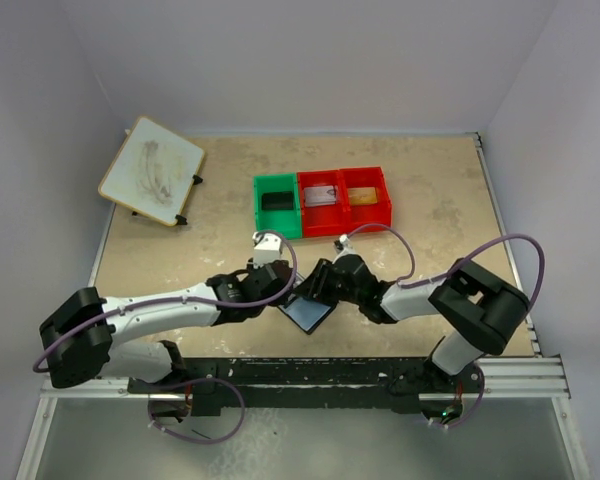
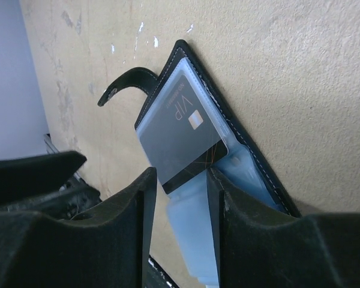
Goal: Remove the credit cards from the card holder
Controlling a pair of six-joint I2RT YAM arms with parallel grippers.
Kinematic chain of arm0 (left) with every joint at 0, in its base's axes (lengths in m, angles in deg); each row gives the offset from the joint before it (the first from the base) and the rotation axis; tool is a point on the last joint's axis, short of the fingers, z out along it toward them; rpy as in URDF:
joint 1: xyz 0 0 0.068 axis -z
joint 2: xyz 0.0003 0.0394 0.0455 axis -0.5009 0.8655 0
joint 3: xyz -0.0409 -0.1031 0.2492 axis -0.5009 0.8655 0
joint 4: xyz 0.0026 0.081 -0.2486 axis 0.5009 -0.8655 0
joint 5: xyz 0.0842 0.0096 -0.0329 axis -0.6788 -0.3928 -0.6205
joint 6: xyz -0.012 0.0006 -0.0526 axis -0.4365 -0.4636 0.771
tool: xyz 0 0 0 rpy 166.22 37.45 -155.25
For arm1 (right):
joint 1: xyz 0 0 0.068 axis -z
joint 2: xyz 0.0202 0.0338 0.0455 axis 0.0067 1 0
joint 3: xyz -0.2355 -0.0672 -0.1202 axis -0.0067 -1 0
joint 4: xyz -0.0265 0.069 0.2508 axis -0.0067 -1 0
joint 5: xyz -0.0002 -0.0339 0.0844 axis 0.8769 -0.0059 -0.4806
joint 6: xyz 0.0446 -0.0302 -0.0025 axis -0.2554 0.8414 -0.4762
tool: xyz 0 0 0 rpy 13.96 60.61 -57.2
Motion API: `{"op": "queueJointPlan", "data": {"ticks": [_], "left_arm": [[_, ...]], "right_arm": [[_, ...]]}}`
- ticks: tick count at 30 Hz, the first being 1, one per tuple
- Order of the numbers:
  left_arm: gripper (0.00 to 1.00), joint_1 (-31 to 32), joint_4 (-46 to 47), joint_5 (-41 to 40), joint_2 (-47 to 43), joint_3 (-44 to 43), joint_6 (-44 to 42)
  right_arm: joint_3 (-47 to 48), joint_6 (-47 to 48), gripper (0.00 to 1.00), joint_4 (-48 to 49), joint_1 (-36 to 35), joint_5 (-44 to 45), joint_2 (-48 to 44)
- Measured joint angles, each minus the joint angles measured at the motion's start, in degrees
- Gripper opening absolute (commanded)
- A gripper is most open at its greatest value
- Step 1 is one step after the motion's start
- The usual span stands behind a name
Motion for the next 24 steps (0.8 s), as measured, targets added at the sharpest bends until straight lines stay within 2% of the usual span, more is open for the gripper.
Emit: {"op": "queueJointPlan", "data": {"ticks": [4, 7, 9, 24], "left_arm": [[0.43, -4.1, 0.9, 1.7, 0.9, -0.5, -1.6], [0.58, -6.1, 1.1, 2.5, 0.9, -0.5, -2.6], [0.64, -6.9, 1.1, 2.4, 0.7, -0.5, -3.0], [0.7, -9.4, 3.1, 1.7, -2.2, -0.6, -3.1]], "right_arm": [[-1.0, -0.3, 0.43, 2.2, 0.0, -0.3, 0.4], [-2.1, -0.2, 0.46, 2.3, 0.0, 0.2, -0.9], [-2.7, 0.0, 0.46, 1.2, 0.0, 1.0, -2.7], [-0.3, 5.3, 0.5, -6.2, 1.1, 0.4, -9.3]]}}
